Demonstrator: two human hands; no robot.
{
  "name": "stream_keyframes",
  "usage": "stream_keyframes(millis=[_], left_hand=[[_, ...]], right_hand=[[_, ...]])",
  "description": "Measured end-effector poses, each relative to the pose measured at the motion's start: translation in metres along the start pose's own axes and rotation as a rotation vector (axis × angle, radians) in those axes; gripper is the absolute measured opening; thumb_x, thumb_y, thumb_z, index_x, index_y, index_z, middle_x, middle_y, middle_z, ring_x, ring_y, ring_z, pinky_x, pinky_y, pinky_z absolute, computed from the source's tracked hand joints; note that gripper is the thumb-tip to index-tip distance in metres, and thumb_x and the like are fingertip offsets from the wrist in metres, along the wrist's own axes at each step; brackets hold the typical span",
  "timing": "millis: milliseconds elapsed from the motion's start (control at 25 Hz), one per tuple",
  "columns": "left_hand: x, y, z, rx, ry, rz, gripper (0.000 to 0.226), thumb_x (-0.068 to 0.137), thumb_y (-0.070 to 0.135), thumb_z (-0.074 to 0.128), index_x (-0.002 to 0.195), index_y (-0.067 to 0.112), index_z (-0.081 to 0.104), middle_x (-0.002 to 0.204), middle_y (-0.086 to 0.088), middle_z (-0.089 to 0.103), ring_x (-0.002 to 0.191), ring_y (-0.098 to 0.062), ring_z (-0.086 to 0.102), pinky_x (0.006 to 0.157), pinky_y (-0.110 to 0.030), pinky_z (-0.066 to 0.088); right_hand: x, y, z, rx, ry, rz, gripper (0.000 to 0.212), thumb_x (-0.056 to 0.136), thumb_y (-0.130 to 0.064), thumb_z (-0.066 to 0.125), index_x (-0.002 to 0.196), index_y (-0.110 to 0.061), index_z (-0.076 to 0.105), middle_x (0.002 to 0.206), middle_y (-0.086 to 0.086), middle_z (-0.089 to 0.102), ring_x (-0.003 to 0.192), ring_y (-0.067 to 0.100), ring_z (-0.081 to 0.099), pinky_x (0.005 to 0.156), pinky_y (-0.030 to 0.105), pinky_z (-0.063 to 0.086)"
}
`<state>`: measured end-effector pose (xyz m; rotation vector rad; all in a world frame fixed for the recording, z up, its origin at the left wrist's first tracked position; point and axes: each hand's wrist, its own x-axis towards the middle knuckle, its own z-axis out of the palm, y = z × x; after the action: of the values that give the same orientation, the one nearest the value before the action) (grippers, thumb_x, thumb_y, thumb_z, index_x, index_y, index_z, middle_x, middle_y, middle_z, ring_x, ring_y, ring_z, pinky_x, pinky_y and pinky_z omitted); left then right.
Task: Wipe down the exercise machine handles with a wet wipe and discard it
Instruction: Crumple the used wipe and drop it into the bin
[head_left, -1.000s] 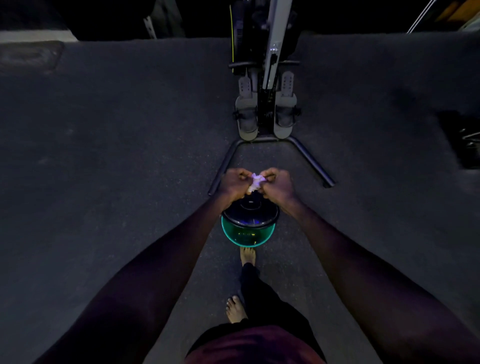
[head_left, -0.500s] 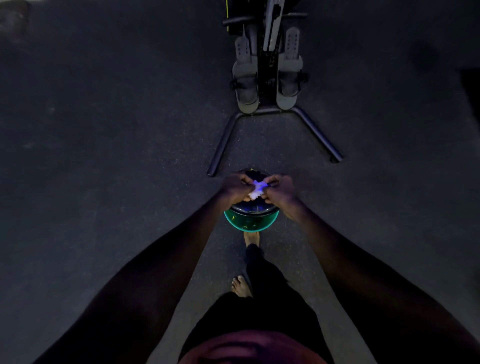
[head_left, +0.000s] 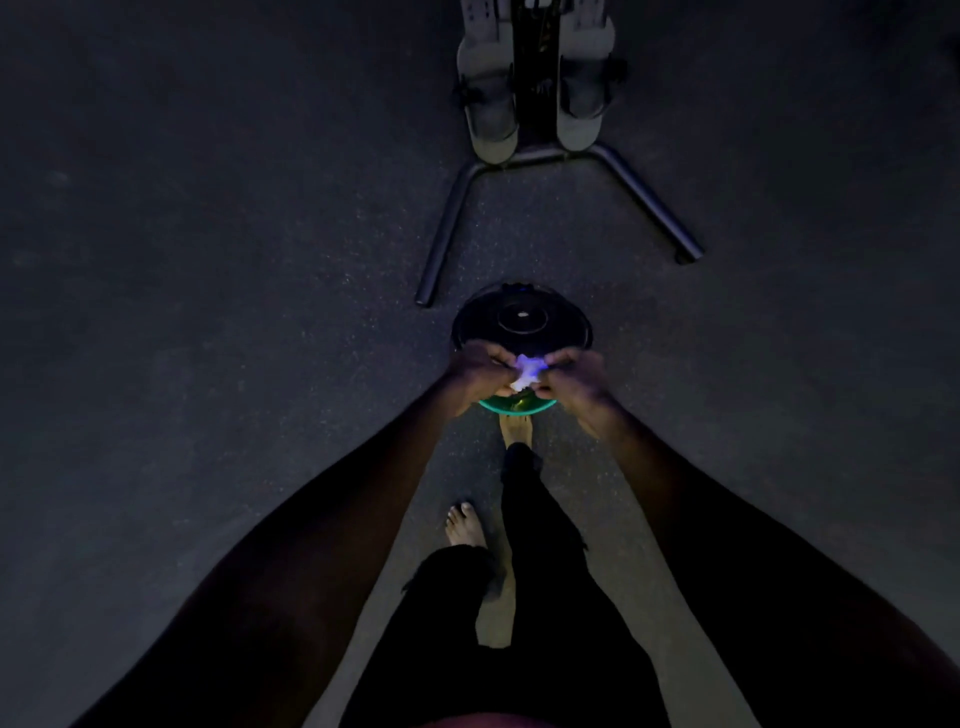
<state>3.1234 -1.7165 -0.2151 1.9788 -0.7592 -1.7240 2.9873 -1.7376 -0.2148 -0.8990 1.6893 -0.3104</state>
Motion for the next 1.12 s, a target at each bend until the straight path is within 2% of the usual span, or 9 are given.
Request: stream_keyframes(millis=[160,320,480,560,640,800,960,1040,1120], left_hand=[[0.021,-0.049,0.017,-0.009,-0.041,-0.061,0.028,0.09,-0.006,0.062,0.118,-0.013,0.06,0.1,-0.019,0.062,0.076,-0.023,0.063,0.061,-0.021,0.057],[0.062,-0.092,0.04,-0.01,-0.027,-0.123,0.028,0.092,-0.001,0.061,0.12,-0.007,0.061,0.096,-0.017,0.062,0.059,-0.012,0.059,0.051,-0.016,0.051],[0.112,-0.118,0.053,-0.08,0.031,-0.113,0.032,0.091,-0.005,0.061,0.122,-0.01,0.059,0.102,-0.024,0.065,0.074,-0.024,0.06,0.076,-0.037,0.053],[0.133,-0.129,0.056,-0.099,0.038,-0.101,0.038,0.089,-0.008,0.061,0.127,-0.009,0.055,0.116,-0.027,0.064,0.092,-0.027,0.059,0.089,-0.045,0.051],[0.148,-0.135,0.057,-0.094,0.034,-0.08,0.044,0.089,-0.011,0.058,0.132,-0.007,0.05,0.119,-0.019,0.063,0.098,-0.021,0.057,0.083,-0.036,0.05],[0.158,-0.14,0.054,-0.079,0.04,-0.071,0.037,0.088,-0.015,0.046,0.107,0.015,0.057,0.086,0.003,0.055,0.072,-0.004,0.055,0.058,-0.014,0.043],[0.142,-0.137,0.048,-0.013,0.041,-0.019,0.037,0.087,-0.014,0.045,0.109,0.011,0.061,0.093,0.014,0.053,0.105,-0.011,0.048,0.079,-0.021,0.042],[0.126,-0.13,0.045,-0.017,0.066,-0.021,0.038,0.089,-0.012,0.048,0.124,0.001,0.057,0.104,0.01,0.053,0.109,-0.011,0.048,0.086,-0.023,0.042],[0.108,-0.118,0.044,-0.047,0.074,-0.009,0.028,0.09,-0.01,0.05,0.112,0.004,0.061,0.106,0.003,0.056,0.105,-0.013,0.051,0.081,-0.022,0.045]], right_hand=[[0.02,0.05,0.015,0.064,0.031,0.109,0.033,0.081,0.01,0.07,0.065,-0.015,0.055,0.069,0.01,0.063,0.052,0.014,0.059,0.053,0.031,0.056],[0.063,0.099,0.034,0.115,0.075,0.187,0.03,0.086,0.0,0.072,0.068,-0.016,0.054,0.081,0.016,0.065,0.061,0.019,0.058,0.068,0.04,0.056],[0.108,0.125,0.047,0.151,0.093,0.205,0.027,0.09,0.001,0.065,0.07,-0.015,0.056,0.101,0.026,0.068,0.094,0.035,0.067,0.093,0.05,0.054],[0.128,0.133,0.053,0.198,0.083,0.224,0.026,0.092,0.003,0.061,0.072,-0.012,0.054,0.09,0.02,0.064,0.08,0.028,0.064,0.08,0.042,0.057],[0.139,0.133,0.058,0.289,0.085,0.24,0.013,0.093,0.006,0.058,0.084,-0.004,0.058,0.085,0.015,0.06,0.07,0.02,0.059,0.067,0.031,0.056],[0.146,0.137,0.06,0.242,0.151,0.247,0.022,0.094,0.006,0.054,0.114,0.01,0.062,0.108,0.025,0.067,0.093,0.03,0.065,0.093,0.045,0.056],[0.123,0.131,0.053,0.199,0.17,0.23,0.014,0.094,0.004,0.054,0.103,0.006,0.065,0.116,0.029,0.067,0.105,0.036,0.067,0.096,0.048,0.054],[0.104,0.124,0.048,0.199,0.157,0.214,0.011,0.094,0.002,0.055,0.092,-0.003,0.064,0.111,0.022,0.069,0.104,0.032,0.067,0.097,0.049,0.054],[0.086,0.116,0.044,0.244,0.178,0.188,0.012,0.095,0.003,0.053,0.09,-0.004,0.062,0.105,0.022,0.067,0.093,0.028,0.063,0.095,0.047,0.055]])
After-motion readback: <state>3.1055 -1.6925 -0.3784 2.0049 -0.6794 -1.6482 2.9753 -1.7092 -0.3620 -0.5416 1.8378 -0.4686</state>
